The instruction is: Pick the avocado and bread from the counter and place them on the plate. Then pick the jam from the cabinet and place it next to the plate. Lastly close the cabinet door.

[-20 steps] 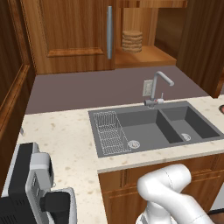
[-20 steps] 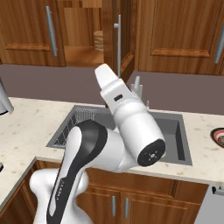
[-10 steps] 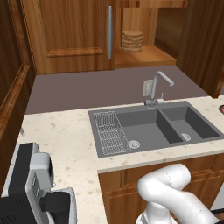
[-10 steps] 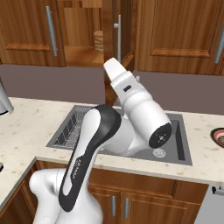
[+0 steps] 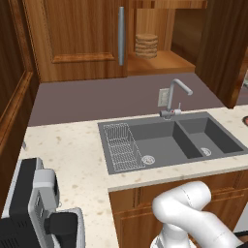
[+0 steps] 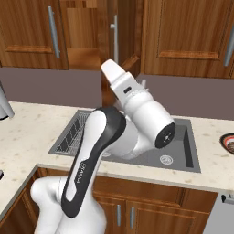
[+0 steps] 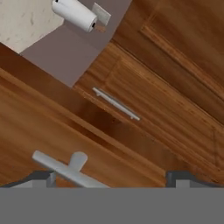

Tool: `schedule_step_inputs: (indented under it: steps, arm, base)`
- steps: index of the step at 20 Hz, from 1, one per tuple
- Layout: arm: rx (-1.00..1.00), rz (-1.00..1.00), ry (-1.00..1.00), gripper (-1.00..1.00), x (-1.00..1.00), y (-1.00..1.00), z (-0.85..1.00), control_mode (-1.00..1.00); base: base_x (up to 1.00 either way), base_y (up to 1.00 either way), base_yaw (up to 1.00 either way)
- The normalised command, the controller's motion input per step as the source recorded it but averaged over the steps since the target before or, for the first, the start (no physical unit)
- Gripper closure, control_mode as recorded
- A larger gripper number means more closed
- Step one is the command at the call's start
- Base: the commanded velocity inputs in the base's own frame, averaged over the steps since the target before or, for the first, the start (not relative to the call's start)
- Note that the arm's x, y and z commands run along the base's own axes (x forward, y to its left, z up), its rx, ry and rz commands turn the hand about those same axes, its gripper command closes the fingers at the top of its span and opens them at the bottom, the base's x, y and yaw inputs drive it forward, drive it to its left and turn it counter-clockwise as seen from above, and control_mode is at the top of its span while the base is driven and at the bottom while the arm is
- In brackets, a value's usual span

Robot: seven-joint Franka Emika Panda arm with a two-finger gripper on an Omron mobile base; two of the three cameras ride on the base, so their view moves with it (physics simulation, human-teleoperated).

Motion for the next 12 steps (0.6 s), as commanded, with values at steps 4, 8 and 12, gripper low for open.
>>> schedule_step_inputs:
  steps: [4, 8, 12]
  arm:
    - [-0.06, 0.04, -0.03, -1.00, 0.19, 0.52, -0.01, -1.00]
    - [-0.09, 0.00, -0.02, -1.00, 0.37, 0.54, 0.00, -1.00]
    - [-0.09, 0.00, -0.01, -1.00, 0.47, 0.52, -0.04, -1.00]
  base:
    - [0.00, 0.00, 0.00]
    - [0.00, 0.00, 0.00]
    - [0.00, 0.00, 0.00]
